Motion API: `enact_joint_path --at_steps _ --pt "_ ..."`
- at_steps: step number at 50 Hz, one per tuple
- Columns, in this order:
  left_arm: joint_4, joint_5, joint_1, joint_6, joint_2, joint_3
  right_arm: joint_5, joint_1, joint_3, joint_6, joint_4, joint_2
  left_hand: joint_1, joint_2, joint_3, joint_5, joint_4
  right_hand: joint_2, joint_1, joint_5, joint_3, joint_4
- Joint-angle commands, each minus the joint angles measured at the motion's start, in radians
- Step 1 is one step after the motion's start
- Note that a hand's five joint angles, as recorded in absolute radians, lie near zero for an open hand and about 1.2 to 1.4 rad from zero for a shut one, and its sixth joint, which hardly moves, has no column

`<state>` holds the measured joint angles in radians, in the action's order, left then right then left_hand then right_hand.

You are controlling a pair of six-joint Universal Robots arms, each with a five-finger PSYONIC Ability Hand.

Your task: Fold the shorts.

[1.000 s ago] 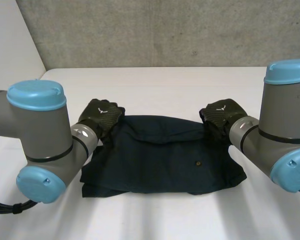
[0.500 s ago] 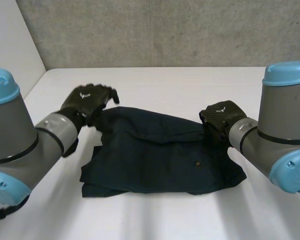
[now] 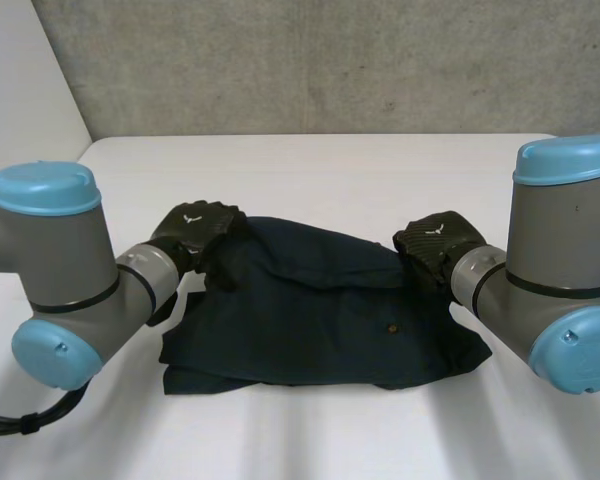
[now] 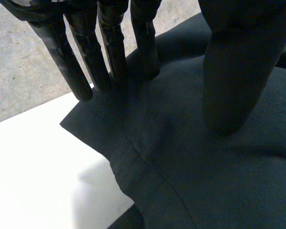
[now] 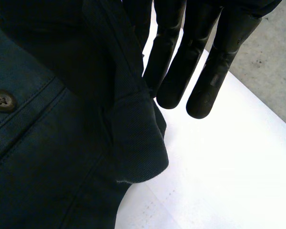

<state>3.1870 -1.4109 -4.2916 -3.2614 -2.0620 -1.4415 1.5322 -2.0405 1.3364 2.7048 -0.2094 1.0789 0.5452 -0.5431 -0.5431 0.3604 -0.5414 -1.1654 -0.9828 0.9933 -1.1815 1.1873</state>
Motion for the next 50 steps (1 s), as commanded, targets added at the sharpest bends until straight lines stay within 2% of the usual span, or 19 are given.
enact_joint_path --at_steps 1,4,5,7,12,15,20,25,29,34,41,43,47,50 --pt "-0.004 -0.002 0.032 0.000 -0.062 0.052 -0.001 -0.001 0.004 -0.002 0.007 -0.007 0.146 -0.149 -0.149 0.157 -0.150 -0.231 -0.413 0.228 -0.215 0.209" --pt "-0.006 -0.002 0.033 -0.001 -0.084 0.066 -0.001 0.000 0.004 -0.003 0.007 -0.010 0.284 -0.286 -0.286 0.294 -0.288 -0.231 -0.413 0.228 -0.215 0.209" --pt "-0.009 -0.002 0.033 -0.003 -0.096 0.079 -0.001 0.000 0.003 -0.002 0.007 -0.011 0.573 -0.575 -0.575 0.583 -0.576 -0.231 -0.413 0.228 -0.215 0.209" --pt "-0.013 -0.003 0.033 -0.001 -0.102 0.098 0.000 0.000 -0.002 -0.003 0.008 -0.014 0.850 -0.852 -0.852 0.860 -0.854 -0.231 -0.413 0.228 -0.215 0.209" --pt "-0.047 -0.003 0.032 -0.001 -0.072 0.138 0.005 0.010 -0.042 -0.046 0.002 0.002 0.851 -0.853 -0.853 0.861 -0.855 -0.231 -0.413 0.228 -0.215 0.209" --pt "-0.113 0.000 0.030 -0.001 0.035 0.177 0.009 0.010 -0.091 -0.088 -0.007 0.027 0.851 -0.853 -0.853 0.861 -0.855 -0.231 -0.413 0.228 -0.215 0.209" --pt "-0.245 0.003 0.026 -0.020 0.177 0.262 0.006 0.005 -0.235 -0.184 -0.025 0.145 0.851 -0.853 -0.853 0.861 -0.855 -0.231 -0.413 0.228 -0.215 0.209" --pt "-0.382 0.004 0.021 -0.078 0.282 0.415 0.011 -0.001 -0.382 -0.211 -0.050 0.226 0.851 -0.853 -0.853 0.861 -0.855 -0.231 -0.413 0.228 -0.215 0.209" --pt "-0.441 -0.005 0.018 -0.139 0.328 0.554 0.008 0.010 -0.506 -0.206 -0.053 0.251 0.851 -0.853 -0.853 0.861 -0.855 -0.231 -0.413 0.228 -0.215 0.209" --pt "-0.441 -0.017 0.001 -0.149 0.335 0.688 0.002 -0.003 -0.614 -0.197 -0.045 0.245 0.851 -0.853 -0.853 0.861 -0.855 -0.231 -0.413 0.228 -0.215 0.209" --pt "-0.460 -0.065 -0.042 -0.147 0.324 0.756 -0.020 0.005 -0.706 -0.232 -0.222 0.138 0.851 -0.853 -0.853 0.861 -0.855 -0.231 -0.413 0.228 -0.215 0.209" --pt "-0.441 -0.086 -0.045 -0.136 0.329 0.768 -0.017 -0.004 -0.759 -0.185 -0.191 0.148 0.851 -0.853 -0.853 0.861 -0.855 -0.231 -0.413 0.228 -0.215 0.209" --pt "-0.381 -0.115 -0.017 -0.132 0.333 0.753 -0.026 -0.016 -0.726 -0.054 -0.102 0.168 0.851 -0.853 -0.853 0.861 -0.855 -0.231 -0.413 0.228 -0.215 0.209" --pt "-0.384 -0.115 -0.016 -0.126 0.335 0.734 -0.038 -0.020 -0.675 -0.060 -0.119 0.190 0.851 -0.853 -0.853 0.861 -0.855 -0.231 -0.413 0.228 -0.215 0.209"
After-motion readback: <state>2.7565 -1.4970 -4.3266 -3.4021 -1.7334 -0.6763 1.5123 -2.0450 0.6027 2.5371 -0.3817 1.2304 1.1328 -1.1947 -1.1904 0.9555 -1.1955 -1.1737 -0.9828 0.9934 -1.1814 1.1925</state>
